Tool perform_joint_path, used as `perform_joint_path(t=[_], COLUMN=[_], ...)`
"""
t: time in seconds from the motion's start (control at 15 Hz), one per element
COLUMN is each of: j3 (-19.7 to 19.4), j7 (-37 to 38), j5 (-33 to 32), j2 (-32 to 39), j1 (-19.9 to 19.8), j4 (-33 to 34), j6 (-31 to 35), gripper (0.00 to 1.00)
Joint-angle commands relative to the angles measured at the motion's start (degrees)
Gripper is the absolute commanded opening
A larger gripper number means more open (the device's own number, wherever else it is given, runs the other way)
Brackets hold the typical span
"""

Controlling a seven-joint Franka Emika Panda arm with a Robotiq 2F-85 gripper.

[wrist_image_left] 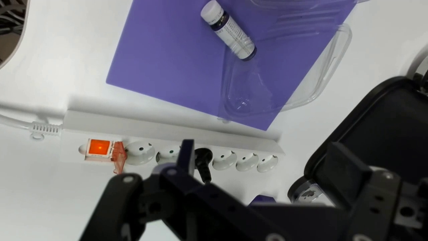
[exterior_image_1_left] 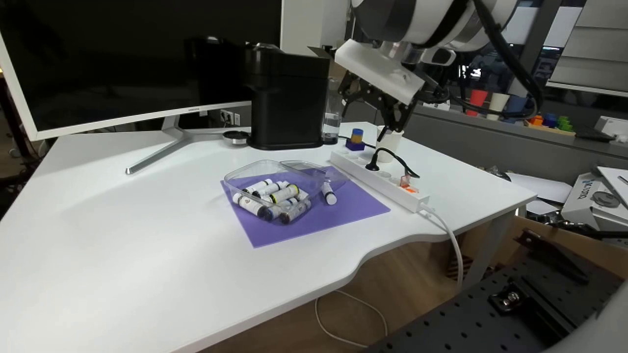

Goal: Close the pack containing bottles on the table

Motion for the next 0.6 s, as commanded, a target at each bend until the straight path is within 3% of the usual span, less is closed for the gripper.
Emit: perform_joint_path(t=[0.0,0.4,0.47,0.53], j3=[3.71,8.37,5.38,5.05], j7=[-1.09,0.25,-3.49,-7.6], j5=[7.56,16.23,21.71,27.65], j2=[-1.74,-1.8,-1.34,-1.4], j1=[0.88,3.27,7.26,7.75], j4=[0.22,6.14,7.72,9.23], j6=[0.57,-4.36,-6.1,-8.65], gripper=[1.0,1.0,1.0,1.0])
